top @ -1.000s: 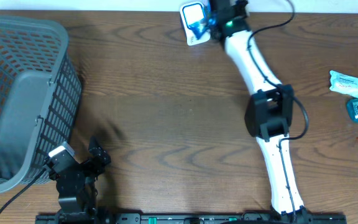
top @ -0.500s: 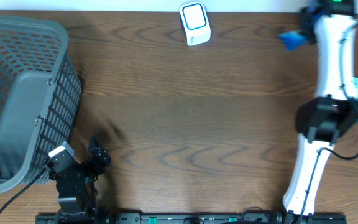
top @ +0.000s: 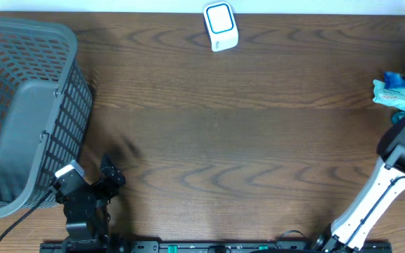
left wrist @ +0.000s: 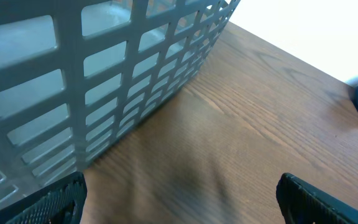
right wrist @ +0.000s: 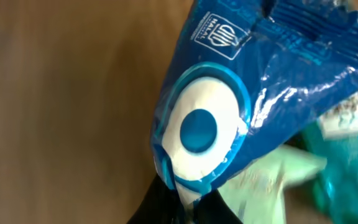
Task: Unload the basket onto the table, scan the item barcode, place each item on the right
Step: 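Carry the Oreo pack to the right table edge and release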
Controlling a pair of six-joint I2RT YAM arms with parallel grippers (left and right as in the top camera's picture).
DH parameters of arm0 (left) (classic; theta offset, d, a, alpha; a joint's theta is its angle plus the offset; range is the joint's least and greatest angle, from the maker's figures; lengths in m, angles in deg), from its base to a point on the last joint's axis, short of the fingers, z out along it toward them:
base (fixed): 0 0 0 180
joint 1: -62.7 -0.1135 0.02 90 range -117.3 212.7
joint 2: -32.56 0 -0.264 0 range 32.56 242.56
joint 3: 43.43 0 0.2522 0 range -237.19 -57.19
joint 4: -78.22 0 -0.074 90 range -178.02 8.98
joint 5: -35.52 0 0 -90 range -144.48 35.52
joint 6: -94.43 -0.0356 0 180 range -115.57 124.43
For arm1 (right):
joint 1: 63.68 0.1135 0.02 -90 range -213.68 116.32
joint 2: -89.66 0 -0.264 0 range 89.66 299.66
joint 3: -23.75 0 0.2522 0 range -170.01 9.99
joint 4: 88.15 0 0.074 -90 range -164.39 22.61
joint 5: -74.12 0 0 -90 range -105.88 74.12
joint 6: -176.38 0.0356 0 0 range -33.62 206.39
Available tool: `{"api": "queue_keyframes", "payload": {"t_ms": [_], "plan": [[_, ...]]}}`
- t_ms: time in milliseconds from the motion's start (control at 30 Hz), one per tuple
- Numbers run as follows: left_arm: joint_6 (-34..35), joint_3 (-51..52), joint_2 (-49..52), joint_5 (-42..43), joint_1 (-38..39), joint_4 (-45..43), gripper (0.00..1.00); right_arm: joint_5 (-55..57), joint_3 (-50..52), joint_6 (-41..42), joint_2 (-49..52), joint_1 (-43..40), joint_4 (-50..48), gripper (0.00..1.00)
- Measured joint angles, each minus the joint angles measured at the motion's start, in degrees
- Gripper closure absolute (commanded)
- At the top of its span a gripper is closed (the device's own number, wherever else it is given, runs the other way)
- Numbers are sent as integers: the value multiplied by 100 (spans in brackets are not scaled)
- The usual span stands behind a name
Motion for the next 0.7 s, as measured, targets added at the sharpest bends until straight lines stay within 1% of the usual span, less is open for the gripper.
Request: {"api": "queue_keyframes", "payload": {"t_ms": [67, 100, 133, 167, 233, 267, 300, 367, 533, 600, 700], "plan": [[0, 0, 0, 0, 2, 0, 3, 0, 260, 0, 0, -118, -291, 99], [0, 0, 0, 0, 2, 0, 2, -4, 382, 2, 0, -179, -396, 96], [0, 0, 0, 0, 2, 0, 2, -7, 446, 2, 0, -212, -431, 89], [0, 0, 0, 0, 2, 0, 2, -7, 492, 15, 0, -238, -442, 76], [0, 0, 0, 0, 2, 0, 2, -39, 520, 17, 2, -293, -472, 35], [0, 0, 0, 0, 2, 0, 2, -61, 520, -11, 0, -317, -490, 12], [0, 0, 0, 0, 2, 0, 2, -111, 516, -39, 0, -328, -496, 1], [0, 0, 0, 0, 2, 0, 2, -280, 498, -160, 0, -369, -501, 1], [0, 0, 0, 0, 0, 0, 2, -1143, 295, -824, -76, -468, -295, 1], [0, 0, 0, 0, 0, 0, 2, -1460, 273, -1021, -262, -474, -175, 1], [0, 0, 0, 0, 2, 0, 2, -1851, 267, -1318, -841, -409, -153, 1]]}}
